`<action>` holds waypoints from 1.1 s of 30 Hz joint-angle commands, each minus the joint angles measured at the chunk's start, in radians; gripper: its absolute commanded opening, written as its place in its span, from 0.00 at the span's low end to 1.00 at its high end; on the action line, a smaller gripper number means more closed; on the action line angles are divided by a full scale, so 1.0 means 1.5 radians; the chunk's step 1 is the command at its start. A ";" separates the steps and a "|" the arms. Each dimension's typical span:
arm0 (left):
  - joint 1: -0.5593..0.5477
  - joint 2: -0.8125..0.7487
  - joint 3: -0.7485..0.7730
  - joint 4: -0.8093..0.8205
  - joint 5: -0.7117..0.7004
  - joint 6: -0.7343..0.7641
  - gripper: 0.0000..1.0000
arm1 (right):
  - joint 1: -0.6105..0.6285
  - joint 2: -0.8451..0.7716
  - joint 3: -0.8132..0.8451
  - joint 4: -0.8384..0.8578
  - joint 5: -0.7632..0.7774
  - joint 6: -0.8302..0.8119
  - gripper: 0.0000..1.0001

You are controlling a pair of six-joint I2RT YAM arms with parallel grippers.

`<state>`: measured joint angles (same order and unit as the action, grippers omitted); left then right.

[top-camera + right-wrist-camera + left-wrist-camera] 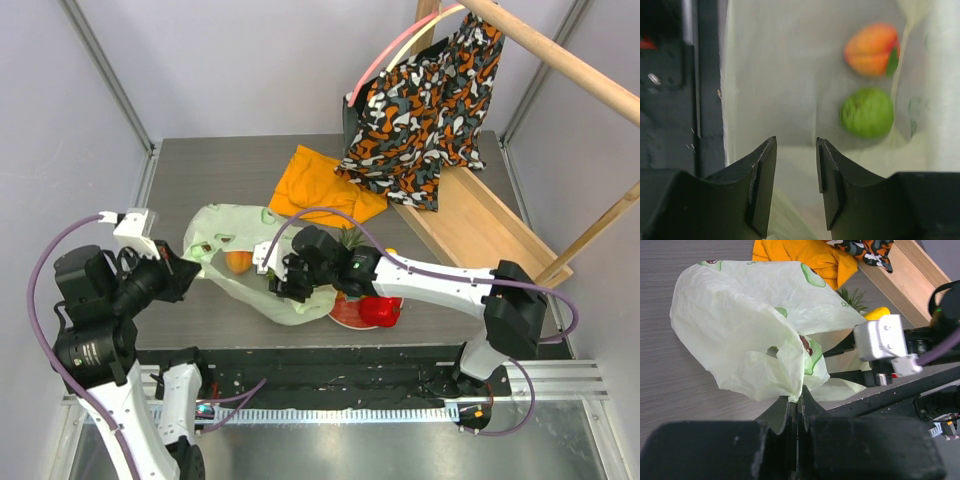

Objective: Take the fake fruits out of the plastic bag

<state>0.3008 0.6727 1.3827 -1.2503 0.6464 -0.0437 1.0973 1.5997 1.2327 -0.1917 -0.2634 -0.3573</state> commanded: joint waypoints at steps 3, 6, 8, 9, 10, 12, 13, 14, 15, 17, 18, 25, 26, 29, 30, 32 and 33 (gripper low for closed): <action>-0.001 -0.018 -0.026 -0.036 -0.007 0.000 0.00 | 0.003 0.012 0.019 0.042 0.089 0.005 0.48; -0.002 -0.018 -0.043 -0.021 -0.014 -0.010 0.00 | 0.004 0.074 0.069 0.069 0.119 0.067 0.51; -0.001 -0.012 -0.043 -0.019 -0.034 -0.019 0.00 | 0.004 0.123 0.107 0.087 0.148 0.104 0.55; -0.001 -0.011 -0.041 -0.023 -0.047 -0.022 0.00 | 0.004 0.140 0.120 0.090 0.169 0.132 0.56; 0.000 -0.008 -0.034 -0.025 -0.051 -0.024 0.00 | 0.004 0.156 0.143 0.092 0.173 0.141 0.60; -0.001 0.001 -0.021 -0.042 -0.065 -0.024 0.00 | 0.003 0.196 0.163 0.103 0.211 0.176 0.64; 0.000 0.008 -0.001 -0.050 -0.067 -0.024 0.00 | 0.004 0.208 0.184 0.105 0.212 0.182 0.68; -0.001 0.015 0.010 -0.059 -0.066 -0.023 0.00 | 0.004 0.235 0.198 0.103 0.214 0.190 0.70; -0.001 0.018 0.019 -0.075 -0.065 -0.022 0.00 | 0.005 0.246 0.210 0.101 0.222 0.198 0.71; -0.002 0.025 0.043 -0.090 -0.039 -0.016 0.00 | 0.004 0.268 0.238 0.101 0.238 0.229 0.83; -0.002 0.029 0.049 -0.103 -0.024 -0.014 0.00 | 0.004 0.288 0.246 0.102 0.247 0.237 0.85; -0.001 0.027 0.018 -0.125 0.078 0.004 0.00 | 0.005 0.382 0.314 0.106 0.271 0.306 0.98; -0.001 0.027 0.018 -0.129 0.080 0.005 0.00 | 0.005 0.393 0.321 0.107 0.271 0.309 0.98; -0.001 0.024 0.010 -0.130 0.084 0.007 0.00 | 0.005 0.434 0.348 0.117 0.272 0.314 0.99; -0.001 0.023 0.002 -0.130 0.085 0.007 0.00 | 0.005 0.446 0.361 0.119 0.274 0.316 0.99; -0.001 0.020 -0.007 -0.127 0.088 0.007 0.00 | 0.004 0.476 0.375 0.119 0.283 0.311 0.99; -0.001 0.019 -0.014 -0.128 0.088 0.007 0.00 | 0.004 0.482 0.382 0.124 0.293 0.311 0.95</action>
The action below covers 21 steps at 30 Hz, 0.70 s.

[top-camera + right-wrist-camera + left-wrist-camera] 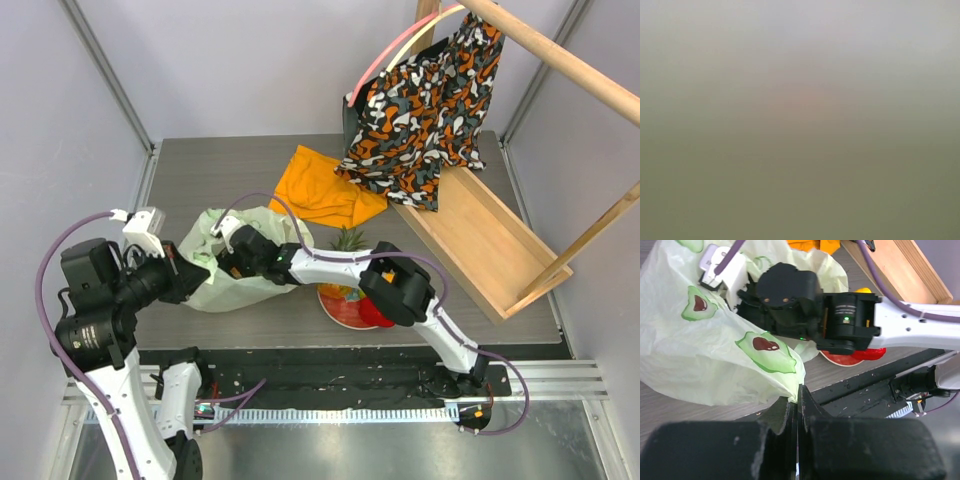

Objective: Take the fake fruits out of the plastic bag

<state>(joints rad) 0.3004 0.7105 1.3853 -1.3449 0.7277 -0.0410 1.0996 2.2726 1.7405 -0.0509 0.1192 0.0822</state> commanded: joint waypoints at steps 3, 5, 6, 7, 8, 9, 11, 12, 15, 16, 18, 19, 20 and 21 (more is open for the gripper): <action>-0.001 -0.007 -0.029 -0.059 0.028 0.004 0.00 | -0.002 0.035 0.043 0.062 0.018 -0.016 0.76; -0.001 -0.010 -0.037 -0.046 0.021 0.000 0.00 | -0.008 0.022 0.041 0.069 0.005 -0.027 0.53; -0.001 -0.012 -0.045 -0.040 0.009 -0.005 0.00 | -0.012 0.015 0.042 0.068 -0.016 -0.030 0.47; -0.001 -0.012 -0.047 -0.033 0.004 -0.007 0.00 | -0.015 0.007 0.040 0.065 -0.027 -0.030 0.37; 0.000 -0.010 -0.049 -0.022 -0.002 -0.008 0.00 | -0.020 -0.004 0.037 0.064 -0.045 -0.029 0.33; -0.001 -0.009 -0.051 -0.013 -0.010 -0.016 0.00 | -0.029 -0.029 0.031 0.051 -0.071 -0.031 0.30; -0.001 -0.001 -0.054 0.016 -0.049 -0.025 0.00 | -0.039 -0.062 0.023 0.038 -0.122 -0.040 0.24; -0.001 0.002 -0.055 0.025 -0.062 -0.027 0.00 | -0.047 -0.097 0.006 0.018 -0.140 -0.046 0.22; -0.001 0.018 -0.051 0.061 -0.114 -0.027 0.00 | -0.060 -0.164 -0.050 0.003 -0.214 -0.076 0.18; -0.001 0.022 -0.051 0.071 -0.129 -0.030 0.00 | -0.070 -0.213 -0.069 0.003 -0.250 -0.081 0.18; -0.001 0.037 -0.046 0.098 -0.157 -0.027 0.00 | -0.080 -0.257 -0.116 0.006 -0.274 -0.089 0.17; 0.000 0.041 -0.046 0.105 -0.161 -0.027 0.00 | -0.090 -0.293 -0.129 0.006 -0.287 -0.091 0.17; -0.001 0.045 -0.046 0.122 -0.170 -0.031 0.00 | -0.096 -0.309 -0.142 0.006 -0.329 -0.087 0.17; -0.002 0.053 -0.046 0.131 -0.175 -0.035 0.00 | -0.101 -0.323 -0.162 0.007 -0.349 -0.085 0.17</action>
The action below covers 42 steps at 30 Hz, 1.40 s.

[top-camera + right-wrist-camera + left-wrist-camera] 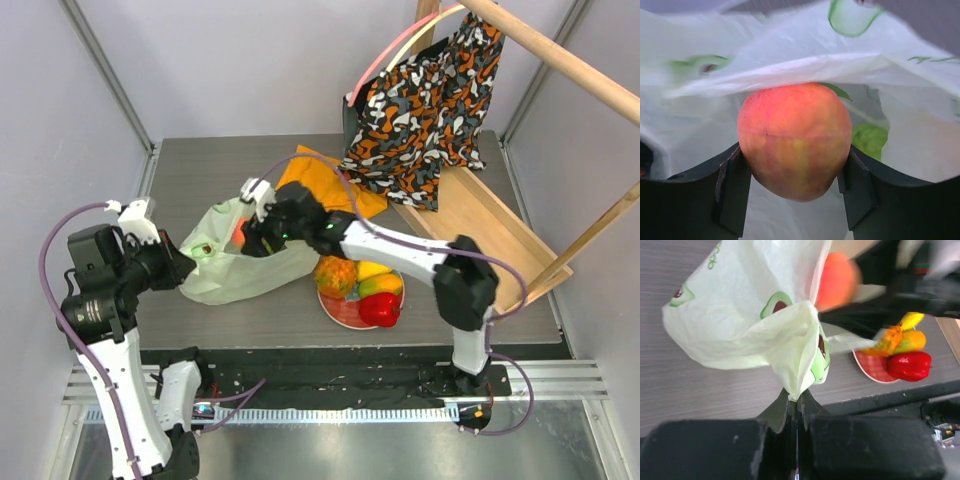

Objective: Take the fake fruits out of the plastic bag

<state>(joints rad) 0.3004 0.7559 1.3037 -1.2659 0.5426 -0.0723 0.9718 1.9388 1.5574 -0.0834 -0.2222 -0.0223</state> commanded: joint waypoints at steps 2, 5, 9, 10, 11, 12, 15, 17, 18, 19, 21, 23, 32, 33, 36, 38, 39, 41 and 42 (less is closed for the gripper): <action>-0.001 0.029 0.009 0.103 -0.057 -0.022 0.00 | -0.025 -0.137 -0.063 0.034 -0.165 -0.016 0.17; -0.001 0.046 0.008 0.132 -0.079 -0.032 0.00 | -0.034 -0.175 -0.090 0.047 -0.212 -0.022 0.17; -0.001 0.066 0.008 0.159 -0.113 -0.039 0.00 | -0.041 -0.231 -0.098 0.019 -0.236 -0.085 0.17; -0.001 0.076 0.008 0.164 -0.115 -0.039 0.00 | -0.042 -0.246 -0.101 0.004 -0.240 -0.108 0.17; -0.001 0.079 0.012 0.166 -0.115 -0.037 0.00 | -0.044 -0.282 -0.114 -0.035 -0.246 -0.138 0.17; -0.002 0.082 0.013 0.166 -0.115 -0.037 0.00 | -0.047 -0.299 -0.122 -0.062 -0.254 -0.203 0.17; -0.001 0.090 0.012 0.167 -0.115 -0.037 0.00 | -0.049 -0.379 -0.178 -0.194 -0.249 -0.349 0.17; -0.001 0.090 0.008 0.170 -0.114 -0.037 0.00 | -0.052 -0.414 -0.233 -0.285 -0.243 -0.498 0.17; 0.000 0.089 0.006 0.170 -0.116 -0.038 0.00 | -0.051 -0.445 -0.247 -0.318 -0.236 -0.553 0.17; 0.000 0.090 0.006 0.170 -0.116 -0.038 0.00 | -0.051 -0.457 -0.260 -0.347 -0.232 -0.634 0.18; -0.001 0.092 0.004 0.170 -0.115 -0.038 0.00 | -0.050 -0.488 -0.293 -0.426 -0.226 -0.718 0.18; -0.001 0.094 0.003 0.169 -0.114 -0.037 0.00 | -0.050 -0.504 -0.326 -0.471 -0.212 -0.817 0.20; -0.001 0.085 -0.009 0.159 -0.111 -0.030 0.00 | 0.024 -0.495 -0.379 -0.527 -0.089 -1.013 0.22; -0.001 0.083 -0.011 0.157 -0.111 -0.029 0.00 | 0.032 -0.490 -0.381 -0.527 -0.075 -1.028 0.22; -0.001 0.075 -0.018 0.149 -0.110 -0.020 0.00 | 0.045 -0.471 -0.384 -0.530 -0.039 -1.055 0.24; -0.001 0.067 -0.025 0.145 -0.110 -0.018 0.00 | 0.053 -0.463 -0.387 -0.529 -0.020 -1.066 0.25; 0.000 0.064 -0.027 0.143 -0.109 -0.016 0.00 | 0.058 -0.455 -0.389 -0.525 0.000 -1.069 0.25; -0.001 0.052 -0.036 0.141 -0.106 -0.013 0.00 | 0.065 -0.449 -0.397 -0.508 0.017 -1.073 0.25; -0.001 0.048 -0.039 0.140 -0.106 -0.012 0.00 | 0.069 -0.443 -0.399 -0.503 0.023 -1.073 0.25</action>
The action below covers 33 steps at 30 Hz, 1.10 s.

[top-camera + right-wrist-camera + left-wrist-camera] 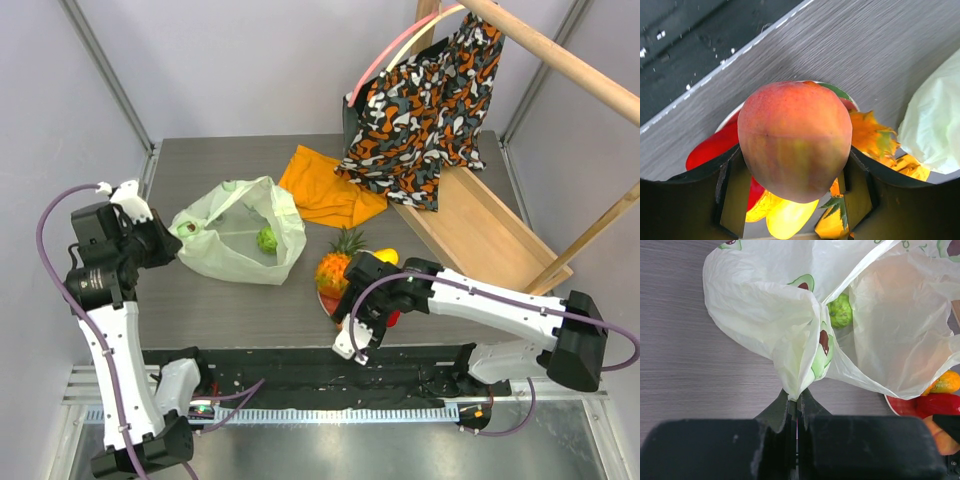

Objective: Take the fake fruits out of the plastic bag

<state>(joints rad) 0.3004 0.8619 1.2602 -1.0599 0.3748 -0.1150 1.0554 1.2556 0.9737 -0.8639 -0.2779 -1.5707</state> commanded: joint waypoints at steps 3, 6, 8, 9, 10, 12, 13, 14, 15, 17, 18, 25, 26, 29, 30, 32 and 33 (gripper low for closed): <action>-0.001 -0.034 -0.017 0.001 0.003 0.021 0.00 | 0.020 0.017 -0.021 0.040 0.081 -0.040 0.25; -0.001 -0.039 -0.018 0.000 0.007 0.027 0.00 | 0.032 0.024 -0.032 0.061 0.099 -0.034 0.26; -0.001 -0.041 -0.019 0.000 0.006 0.028 0.00 | 0.042 0.027 -0.043 0.085 0.119 -0.027 0.27; -0.001 -0.041 -0.018 0.000 0.008 0.028 0.00 | 0.043 0.029 -0.045 0.089 0.124 -0.027 0.28; -0.001 -0.042 -0.018 -0.001 0.007 0.029 0.00 | 0.045 0.031 -0.047 0.099 0.130 -0.026 0.29; -0.001 -0.043 -0.017 0.001 0.011 0.029 0.00 | 0.048 0.034 -0.056 0.111 0.148 -0.026 0.29; -0.001 -0.043 -0.017 0.001 0.011 0.029 0.00 | 0.049 0.035 -0.058 0.119 0.154 -0.026 0.30; -0.001 -0.044 -0.018 0.001 0.012 0.029 0.00 | 0.049 0.037 -0.062 0.120 0.162 -0.026 0.30; -0.001 -0.044 -0.018 0.001 0.012 0.028 0.00 | 0.049 0.039 -0.065 0.121 0.164 -0.026 0.31; -0.001 -0.046 -0.018 0.000 0.012 0.028 0.00 | 0.049 0.041 -0.070 0.123 0.169 -0.026 0.31; -0.001 -0.046 -0.019 0.001 0.013 0.028 0.00 | 0.049 0.041 -0.073 0.125 0.172 -0.026 0.32; -0.001 -0.053 -0.021 -0.002 0.013 0.030 0.00 | 0.050 0.037 -0.094 0.142 0.179 -0.034 0.43; -0.001 -0.052 -0.021 -0.003 0.013 0.030 0.00 | 0.051 0.036 -0.096 0.145 0.179 -0.035 0.47; -0.001 -0.051 -0.021 -0.002 0.014 0.030 0.00 | 0.051 0.027 -0.105 0.155 0.179 -0.038 0.53; -0.001 -0.049 -0.021 -0.002 0.013 0.030 0.00 | 0.050 0.025 -0.108 0.159 0.180 -0.039 0.57; -0.001 -0.048 -0.019 0.000 0.017 0.029 0.00 | 0.050 0.017 -0.114 0.164 0.182 -0.039 0.59; -0.001 -0.046 -0.018 0.000 0.019 0.029 0.00 | 0.050 0.015 -0.115 0.166 0.182 -0.039 0.61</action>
<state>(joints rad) 0.3004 0.7956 1.2274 -1.0737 0.3779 -0.0868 1.1252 1.3151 0.8139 -0.6518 -0.0261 -1.6112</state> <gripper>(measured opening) 0.014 0.663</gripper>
